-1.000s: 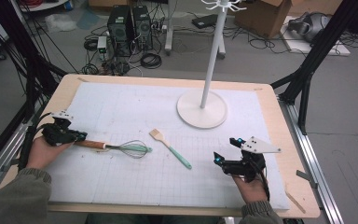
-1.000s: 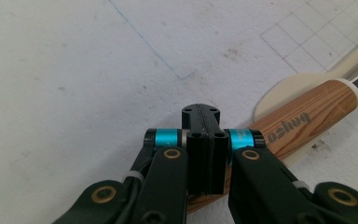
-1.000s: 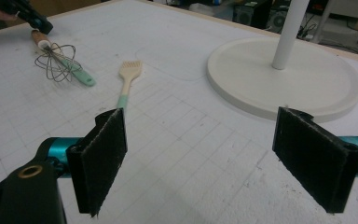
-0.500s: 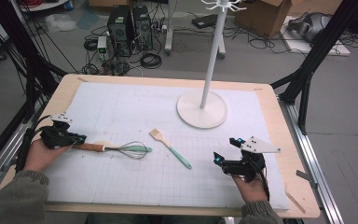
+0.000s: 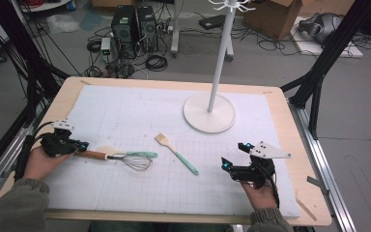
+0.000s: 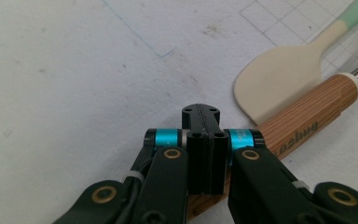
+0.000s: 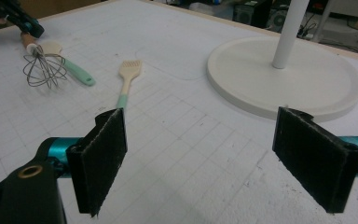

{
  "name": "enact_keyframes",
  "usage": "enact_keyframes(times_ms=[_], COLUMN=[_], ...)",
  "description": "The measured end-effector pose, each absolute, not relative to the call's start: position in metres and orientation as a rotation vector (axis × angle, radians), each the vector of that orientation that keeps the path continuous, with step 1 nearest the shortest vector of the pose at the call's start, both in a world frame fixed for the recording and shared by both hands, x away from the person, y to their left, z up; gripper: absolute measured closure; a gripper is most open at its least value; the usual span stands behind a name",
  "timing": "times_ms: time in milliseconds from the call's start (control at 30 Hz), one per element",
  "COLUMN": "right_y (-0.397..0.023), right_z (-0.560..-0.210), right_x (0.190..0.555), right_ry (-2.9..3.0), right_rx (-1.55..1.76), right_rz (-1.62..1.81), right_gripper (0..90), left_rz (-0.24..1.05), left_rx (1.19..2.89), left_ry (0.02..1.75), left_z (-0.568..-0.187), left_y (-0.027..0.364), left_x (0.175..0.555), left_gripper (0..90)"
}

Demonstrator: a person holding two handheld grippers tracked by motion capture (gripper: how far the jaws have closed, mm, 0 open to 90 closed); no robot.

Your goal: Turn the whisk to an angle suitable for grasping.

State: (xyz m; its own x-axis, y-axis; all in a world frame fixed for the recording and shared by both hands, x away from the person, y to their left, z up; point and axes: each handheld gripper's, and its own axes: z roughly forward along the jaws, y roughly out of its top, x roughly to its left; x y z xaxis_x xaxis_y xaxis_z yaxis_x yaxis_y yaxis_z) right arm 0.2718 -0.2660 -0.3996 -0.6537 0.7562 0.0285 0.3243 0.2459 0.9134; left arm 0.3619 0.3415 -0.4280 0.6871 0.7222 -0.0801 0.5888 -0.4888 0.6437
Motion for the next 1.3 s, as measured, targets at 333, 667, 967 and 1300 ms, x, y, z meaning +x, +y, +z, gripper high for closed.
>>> enact_keyframes(times_ms=[333, 667, 967, 1300], right_y=[-0.265, -0.265, -0.265, -0.265], right_z=[-0.400, -0.400, -0.400, -0.400], right_x=[0.272, 0.272, 0.272, 0.272], right_ry=[2.110, 2.114, 2.114, 2.114], right_rx=[0.985, 0.983, 0.986, 0.983], right_rz=[1.389, 1.388, 1.389, 1.389], right_gripper=[16.4, 16.4, 16.4, 16.4], left_rz=[0.288, 0.285, 0.284, 0.287], left_rx=[2.225, 2.222, 2.221, 2.232], left_ry=[1.019, 1.035, 1.026, 1.010], left_z=[-0.428, -0.432, -0.432, -0.431], left_y=[0.350, 0.354, 0.354, 0.355], left_x=[0.360, 0.358, 0.354, 0.346], left_gripper=[89.2, 89.2, 89.2, 89.2])
